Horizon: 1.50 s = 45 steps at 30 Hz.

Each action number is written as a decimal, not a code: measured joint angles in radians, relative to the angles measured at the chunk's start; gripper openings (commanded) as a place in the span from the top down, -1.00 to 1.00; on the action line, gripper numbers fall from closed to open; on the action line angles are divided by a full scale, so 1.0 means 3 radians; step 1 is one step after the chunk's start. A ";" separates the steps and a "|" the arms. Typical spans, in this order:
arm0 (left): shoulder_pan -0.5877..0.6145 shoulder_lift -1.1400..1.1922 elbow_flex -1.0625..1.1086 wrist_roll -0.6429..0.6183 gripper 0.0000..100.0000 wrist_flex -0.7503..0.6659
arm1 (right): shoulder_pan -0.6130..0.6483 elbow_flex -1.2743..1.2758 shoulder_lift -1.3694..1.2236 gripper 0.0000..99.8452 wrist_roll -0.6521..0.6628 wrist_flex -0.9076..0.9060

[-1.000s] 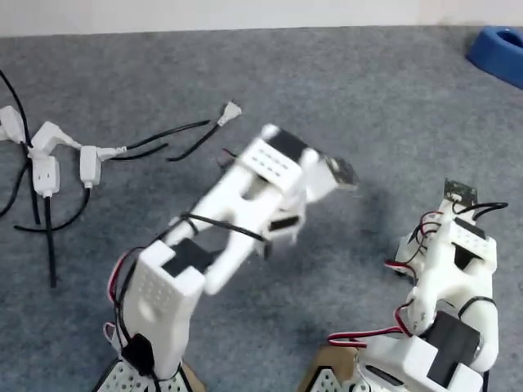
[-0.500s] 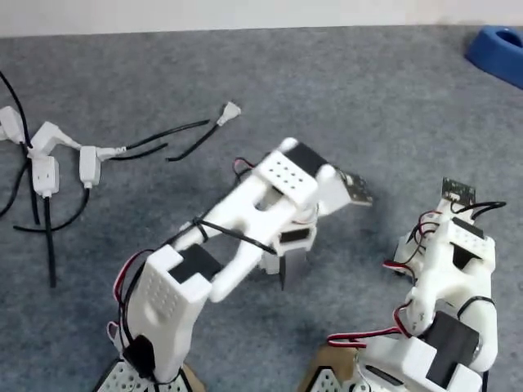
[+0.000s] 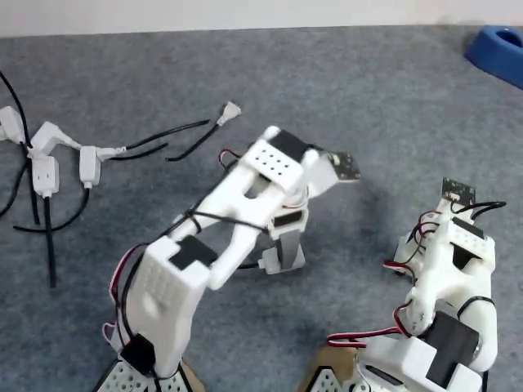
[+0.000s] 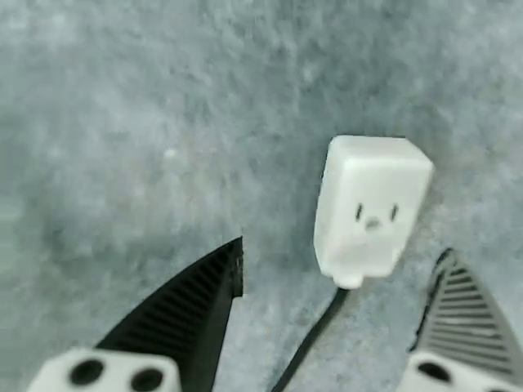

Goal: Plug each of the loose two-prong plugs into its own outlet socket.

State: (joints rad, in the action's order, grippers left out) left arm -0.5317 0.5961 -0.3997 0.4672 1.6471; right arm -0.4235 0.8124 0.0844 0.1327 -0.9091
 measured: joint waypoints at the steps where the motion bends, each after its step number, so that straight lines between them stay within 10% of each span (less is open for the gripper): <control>1: 0.0000 0.0097 0.0000 0.0000 0.30 -0.0036 | 0.0000 0.0000 0.0000 0.78 0.0000 0.0000; 45: 0.0557 0.0849 -0.1442 0.0338 0.30 0.0327 | 0.0061 0.0000 0.0000 0.78 0.0010 0.0000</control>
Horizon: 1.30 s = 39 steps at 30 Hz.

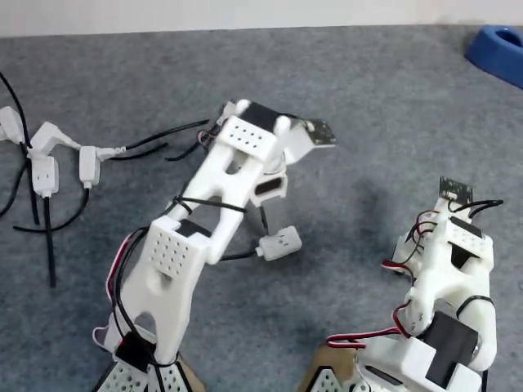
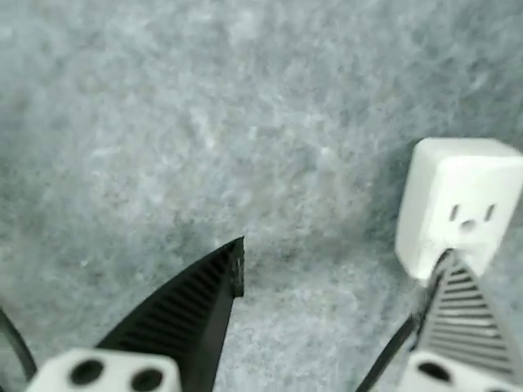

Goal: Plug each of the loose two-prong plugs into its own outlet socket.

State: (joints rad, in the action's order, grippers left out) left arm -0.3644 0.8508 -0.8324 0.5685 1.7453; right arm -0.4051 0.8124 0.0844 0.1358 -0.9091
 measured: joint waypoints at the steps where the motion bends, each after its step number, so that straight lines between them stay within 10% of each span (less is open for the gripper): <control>1: 0.0031 0.0010 0.0000 0.0000 0.30 -0.0005 | 0.0000 0.0000 0.0000 0.78 0.0000 0.0000; 11: 0.0123 0.0414 -0.0077 0.0020 0.32 -0.0143 | 0.0000 0.0000 0.0000 0.78 0.0000 0.0000; 18: 0.0113 0.0425 -0.0271 0.0020 0.73 -0.0082 | 0.0000 0.0000 0.0000 0.78 0.0000 0.0000; 39: -0.0358 -0.0107 0.0143 -0.0358 0.53 0.0010 | 0.0000 0.0000 0.0000 0.78 0.0005 0.0000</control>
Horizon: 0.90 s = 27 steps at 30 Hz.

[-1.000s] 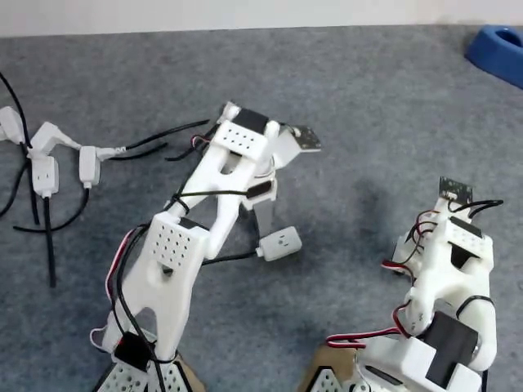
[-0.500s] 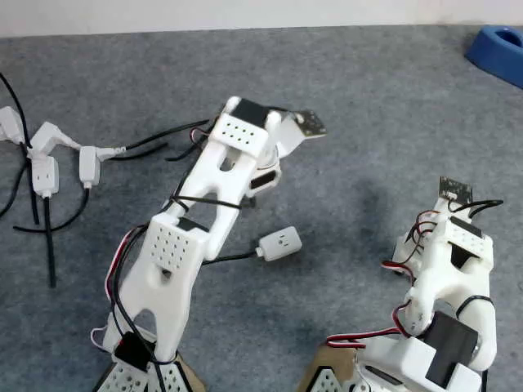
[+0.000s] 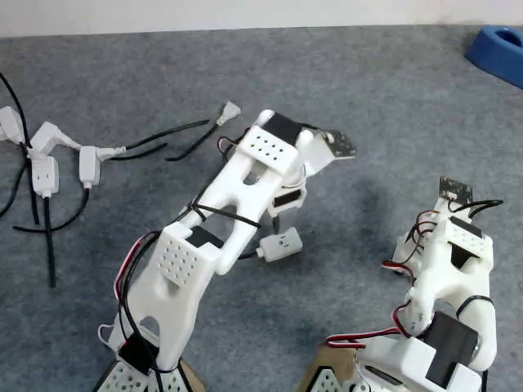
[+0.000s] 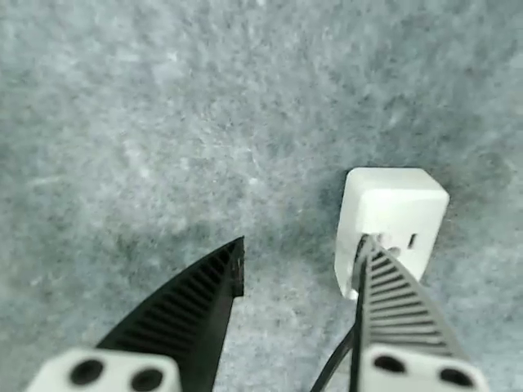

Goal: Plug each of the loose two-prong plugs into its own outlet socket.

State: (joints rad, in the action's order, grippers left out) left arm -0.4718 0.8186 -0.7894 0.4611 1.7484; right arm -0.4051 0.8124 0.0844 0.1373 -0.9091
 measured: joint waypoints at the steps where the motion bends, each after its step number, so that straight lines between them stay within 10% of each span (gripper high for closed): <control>1: 0.0000 -0.0005 0.0000 0.0000 0.53 0.0000 | 0.0000 0.0000 0.0000 0.78 0.0000 0.0000; 27: 0.0281 0.0261 0.0133 0.0087 0.53 -0.0205 | 0.0005 0.0036 0.0000 0.78 0.0000 0.0010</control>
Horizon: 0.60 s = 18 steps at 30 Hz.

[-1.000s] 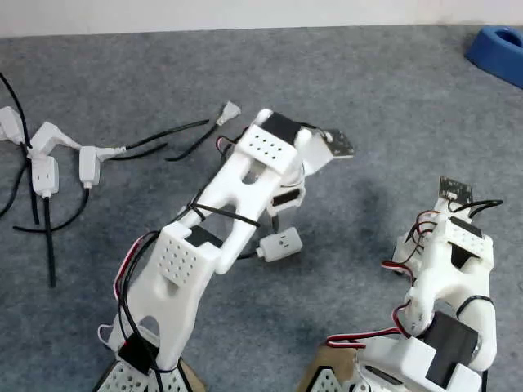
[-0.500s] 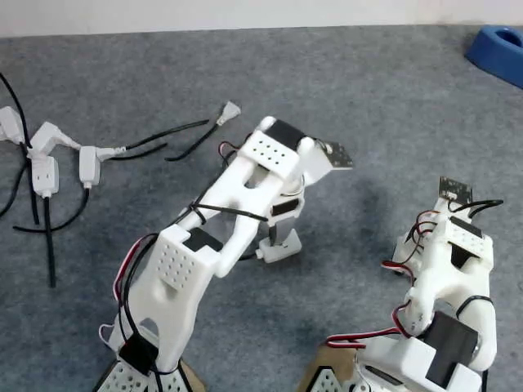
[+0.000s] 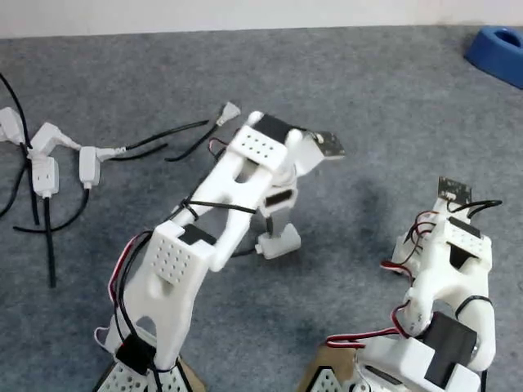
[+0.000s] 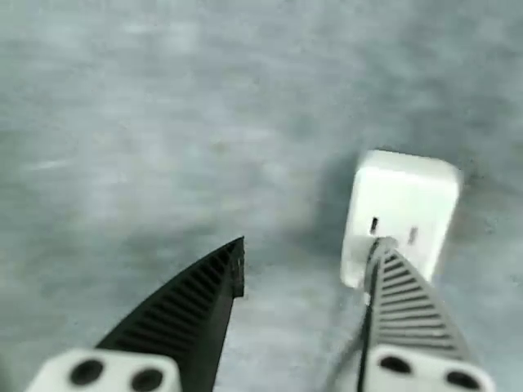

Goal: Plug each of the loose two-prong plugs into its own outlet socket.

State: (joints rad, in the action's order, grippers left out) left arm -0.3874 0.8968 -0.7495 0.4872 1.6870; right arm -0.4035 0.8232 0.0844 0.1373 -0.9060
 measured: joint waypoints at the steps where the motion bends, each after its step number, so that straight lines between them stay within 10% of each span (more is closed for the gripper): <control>1: 0.0041 0.0061 -0.0133 0.0005 0.53 -0.0026 | 0.0005 0.0000 0.0000 0.78 0.0000 0.0000; 18: 0.0072 0.0066 -0.0783 0.0000 0.53 0.0225 | 0.0005 0.0015 0.0005 0.78 0.0000 0.0000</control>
State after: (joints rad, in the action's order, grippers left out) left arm -0.3659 0.9168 -0.9843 0.4872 1.7545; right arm -0.4020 0.8278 0.0859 0.1373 -0.9060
